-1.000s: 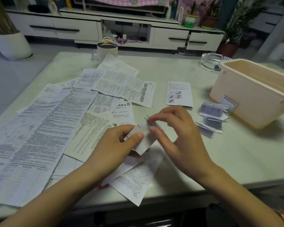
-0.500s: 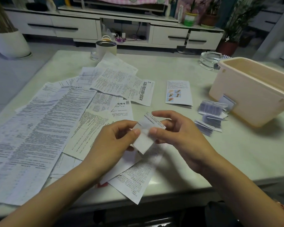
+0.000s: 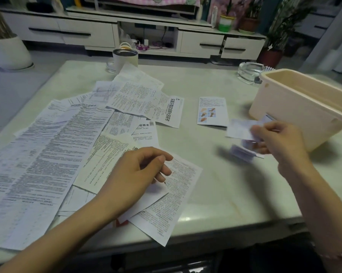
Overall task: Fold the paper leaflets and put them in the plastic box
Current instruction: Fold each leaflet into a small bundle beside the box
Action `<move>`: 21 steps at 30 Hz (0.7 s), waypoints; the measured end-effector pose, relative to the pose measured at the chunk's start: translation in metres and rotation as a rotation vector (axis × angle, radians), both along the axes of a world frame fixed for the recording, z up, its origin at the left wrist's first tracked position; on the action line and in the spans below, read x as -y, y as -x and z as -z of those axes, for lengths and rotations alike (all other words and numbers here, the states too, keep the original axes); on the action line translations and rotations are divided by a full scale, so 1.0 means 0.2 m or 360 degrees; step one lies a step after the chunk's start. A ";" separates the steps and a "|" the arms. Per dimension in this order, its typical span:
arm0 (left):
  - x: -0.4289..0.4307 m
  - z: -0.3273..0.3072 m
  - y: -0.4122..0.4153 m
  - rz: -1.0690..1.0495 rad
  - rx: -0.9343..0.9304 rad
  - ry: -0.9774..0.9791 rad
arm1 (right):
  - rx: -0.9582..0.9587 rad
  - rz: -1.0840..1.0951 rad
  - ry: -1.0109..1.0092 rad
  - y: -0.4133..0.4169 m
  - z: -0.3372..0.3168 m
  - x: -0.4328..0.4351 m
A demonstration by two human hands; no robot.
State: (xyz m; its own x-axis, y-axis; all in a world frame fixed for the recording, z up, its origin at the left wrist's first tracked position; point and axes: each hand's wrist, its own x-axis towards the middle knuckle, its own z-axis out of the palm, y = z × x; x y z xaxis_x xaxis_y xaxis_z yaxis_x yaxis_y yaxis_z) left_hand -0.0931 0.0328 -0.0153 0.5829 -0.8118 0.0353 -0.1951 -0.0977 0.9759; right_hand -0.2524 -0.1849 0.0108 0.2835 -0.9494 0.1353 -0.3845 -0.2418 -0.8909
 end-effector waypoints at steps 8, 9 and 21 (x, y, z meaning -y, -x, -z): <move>0.01 0.01 0.00 -0.0020 0.0053 -0.0033 | -0.1120 0.0053 0.0077 0.07 0.23 0.12; 0.01 0.01 -0.01 -0.0046 0.0098 -0.0040 | -0.1235 0.0089 0.0128 0.07 0.24 0.12; -0.03 -0.07 -0.17 -0.0348 0.0201 0.0033 | -0.0465 -0.0018 0.0566 -0.04 0.04 -0.01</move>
